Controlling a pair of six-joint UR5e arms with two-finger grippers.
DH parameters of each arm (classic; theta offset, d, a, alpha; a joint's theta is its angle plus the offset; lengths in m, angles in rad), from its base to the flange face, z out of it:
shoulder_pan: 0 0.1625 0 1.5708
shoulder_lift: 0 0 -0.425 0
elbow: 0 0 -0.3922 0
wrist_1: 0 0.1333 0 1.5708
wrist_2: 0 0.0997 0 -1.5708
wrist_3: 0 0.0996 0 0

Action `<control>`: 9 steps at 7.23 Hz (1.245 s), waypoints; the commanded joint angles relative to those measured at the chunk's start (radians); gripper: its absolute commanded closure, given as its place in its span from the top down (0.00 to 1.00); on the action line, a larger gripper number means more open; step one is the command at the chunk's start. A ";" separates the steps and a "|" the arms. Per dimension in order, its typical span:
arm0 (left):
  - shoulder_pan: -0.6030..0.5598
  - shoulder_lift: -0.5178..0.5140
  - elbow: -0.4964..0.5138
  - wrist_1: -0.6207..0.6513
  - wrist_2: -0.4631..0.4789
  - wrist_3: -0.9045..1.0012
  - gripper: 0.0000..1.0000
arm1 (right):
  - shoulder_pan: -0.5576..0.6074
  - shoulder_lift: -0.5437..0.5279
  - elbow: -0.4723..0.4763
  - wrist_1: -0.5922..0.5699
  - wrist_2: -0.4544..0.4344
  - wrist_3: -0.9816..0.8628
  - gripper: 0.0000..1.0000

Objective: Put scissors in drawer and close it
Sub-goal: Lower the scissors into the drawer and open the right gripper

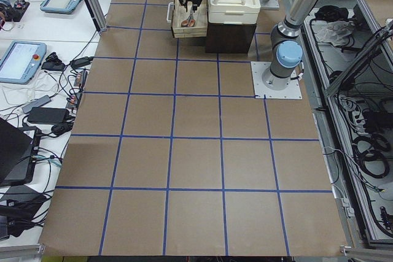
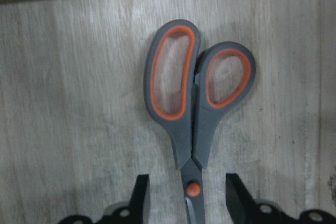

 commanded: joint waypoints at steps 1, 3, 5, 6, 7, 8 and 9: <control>0.000 0.000 0.000 0.000 -0.002 0.000 1.00 | -0.018 -0.027 -0.008 -0.001 -0.005 0.005 1.00; 0.000 0.000 0.000 0.000 0.000 0.000 1.00 | -0.107 -0.108 -0.010 0.011 -0.019 0.234 1.00; 0.000 0.000 0.000 0.000 0.000 -0.001 1.00 | -0.173 -0.134 -0.010 0.011 -0.006 0.508 1.00; 0.000 0.000 0.000 0.000 0.000 0.000 1.00 | -0.189 -0.136 -0.010 0.011 -0.008 0.633 1.00; 0.000 0.000 0.000 0.000 0.000 0.000 1.00 | -0.206 -0.136 -0.010 0.010 -0.009 0.741 1.00; 0.000 0.000 0.000 0.000 0.000 0.000 1.00 | -0.241 -0.151 -0.010 0.013 -0.012 0.851 1.00; 0.000 0.000 0.000 0.000 0.000 0.000 1.00 | -0.290 -0.191 -0.009 0.032 -0.009 0.914 1.00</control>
